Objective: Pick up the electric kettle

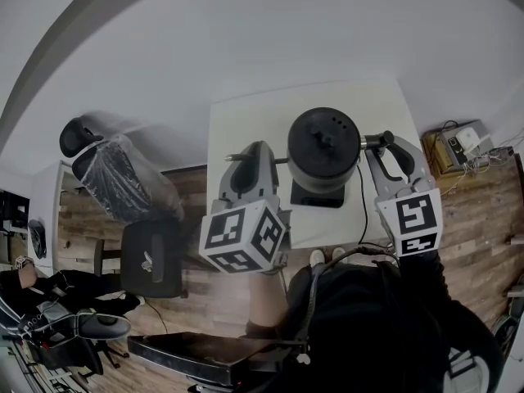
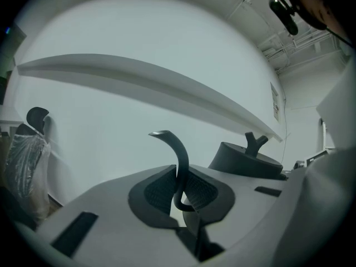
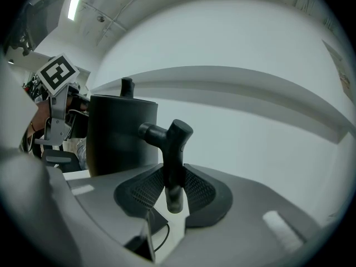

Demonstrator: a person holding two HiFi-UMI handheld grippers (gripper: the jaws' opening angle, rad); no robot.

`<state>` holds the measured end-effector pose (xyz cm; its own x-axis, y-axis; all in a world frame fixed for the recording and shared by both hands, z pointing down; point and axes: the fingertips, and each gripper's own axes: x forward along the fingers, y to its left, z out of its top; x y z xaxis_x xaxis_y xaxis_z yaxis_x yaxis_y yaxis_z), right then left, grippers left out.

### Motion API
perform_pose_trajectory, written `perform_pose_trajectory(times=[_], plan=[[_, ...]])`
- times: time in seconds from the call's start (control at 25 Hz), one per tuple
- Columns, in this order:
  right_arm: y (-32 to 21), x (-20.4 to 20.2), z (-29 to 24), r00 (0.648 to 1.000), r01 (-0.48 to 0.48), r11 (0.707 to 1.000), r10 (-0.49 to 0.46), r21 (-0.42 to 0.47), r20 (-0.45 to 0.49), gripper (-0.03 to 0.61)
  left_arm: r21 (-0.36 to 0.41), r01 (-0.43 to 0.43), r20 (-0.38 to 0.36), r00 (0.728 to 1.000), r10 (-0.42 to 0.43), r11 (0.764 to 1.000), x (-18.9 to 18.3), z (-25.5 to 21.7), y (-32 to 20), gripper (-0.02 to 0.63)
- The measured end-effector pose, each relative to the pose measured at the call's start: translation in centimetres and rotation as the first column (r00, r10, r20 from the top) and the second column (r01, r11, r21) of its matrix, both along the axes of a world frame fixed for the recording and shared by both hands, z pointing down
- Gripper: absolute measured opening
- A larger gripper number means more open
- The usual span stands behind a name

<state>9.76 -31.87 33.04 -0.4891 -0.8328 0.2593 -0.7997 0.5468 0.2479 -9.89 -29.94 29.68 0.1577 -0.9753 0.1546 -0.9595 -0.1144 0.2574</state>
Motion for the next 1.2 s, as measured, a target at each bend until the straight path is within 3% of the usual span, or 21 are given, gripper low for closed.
perform_pose_trajectory(times=[1.2], plan=[[-0.46, -0.23, -0.13, 1.0, -0.008, 1.0, 0.009, 0.003, -0.014, 0.101, -0.004, -0.015, 0.008, 1.0, 0.015, 1.0, -0.15, -0.06, -0.44, 0.028]])
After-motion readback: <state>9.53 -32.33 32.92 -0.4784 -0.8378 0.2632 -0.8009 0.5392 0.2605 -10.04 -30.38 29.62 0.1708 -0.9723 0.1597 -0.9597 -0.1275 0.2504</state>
